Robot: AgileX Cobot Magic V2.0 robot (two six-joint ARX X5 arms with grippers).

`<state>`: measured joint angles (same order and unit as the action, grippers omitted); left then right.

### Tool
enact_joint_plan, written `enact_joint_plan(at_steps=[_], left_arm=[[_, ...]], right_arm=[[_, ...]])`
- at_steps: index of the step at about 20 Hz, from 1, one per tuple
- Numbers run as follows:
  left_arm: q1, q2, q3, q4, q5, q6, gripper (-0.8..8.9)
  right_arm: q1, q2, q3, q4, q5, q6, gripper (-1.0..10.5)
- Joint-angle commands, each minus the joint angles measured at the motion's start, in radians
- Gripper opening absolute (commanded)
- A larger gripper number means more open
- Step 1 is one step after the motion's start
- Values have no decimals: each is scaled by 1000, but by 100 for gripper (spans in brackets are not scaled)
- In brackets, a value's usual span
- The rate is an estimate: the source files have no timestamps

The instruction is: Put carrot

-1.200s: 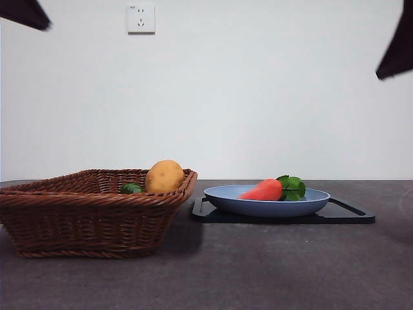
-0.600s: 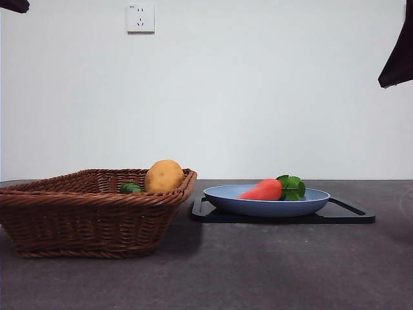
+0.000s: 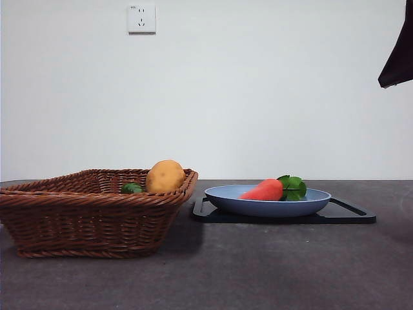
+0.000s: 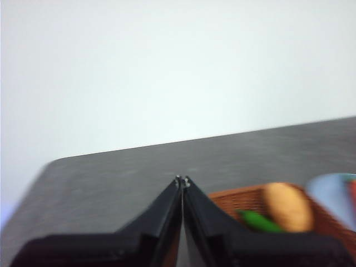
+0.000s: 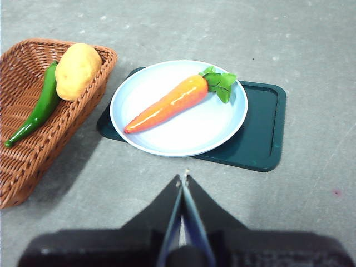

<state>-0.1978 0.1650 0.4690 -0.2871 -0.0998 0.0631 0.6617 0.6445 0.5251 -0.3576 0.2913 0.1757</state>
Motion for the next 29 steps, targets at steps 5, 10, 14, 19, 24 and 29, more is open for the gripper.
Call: enact_joint_plan(at_steps=[5, 10, 14, 19, 24, 29], left_arm=[[247, -119, -252, 112, 85, 15, 8], [279, -164, -392, 154, 107, 10, 8], [279, -164, -441, 153, 105, 9, 8], [278, -164, -462, 123, 106, -42, 8], [278, -163, -462, 141, 105, -41, 8], [278, -163, -462, 141, 105, -40, 8]], right_arm=[[7, 3, 2, 13, 5, 10, 6], [7, 3, 2, 13, 5, 10, 6], [7, 3, 2, 13, 5, 10, 6], [7, 3, 2, 13, 5, 10, 6], [7, 3, 2, 13, 5, 10, 6], [7, 3, 2, 13, 5, 10, 6]])
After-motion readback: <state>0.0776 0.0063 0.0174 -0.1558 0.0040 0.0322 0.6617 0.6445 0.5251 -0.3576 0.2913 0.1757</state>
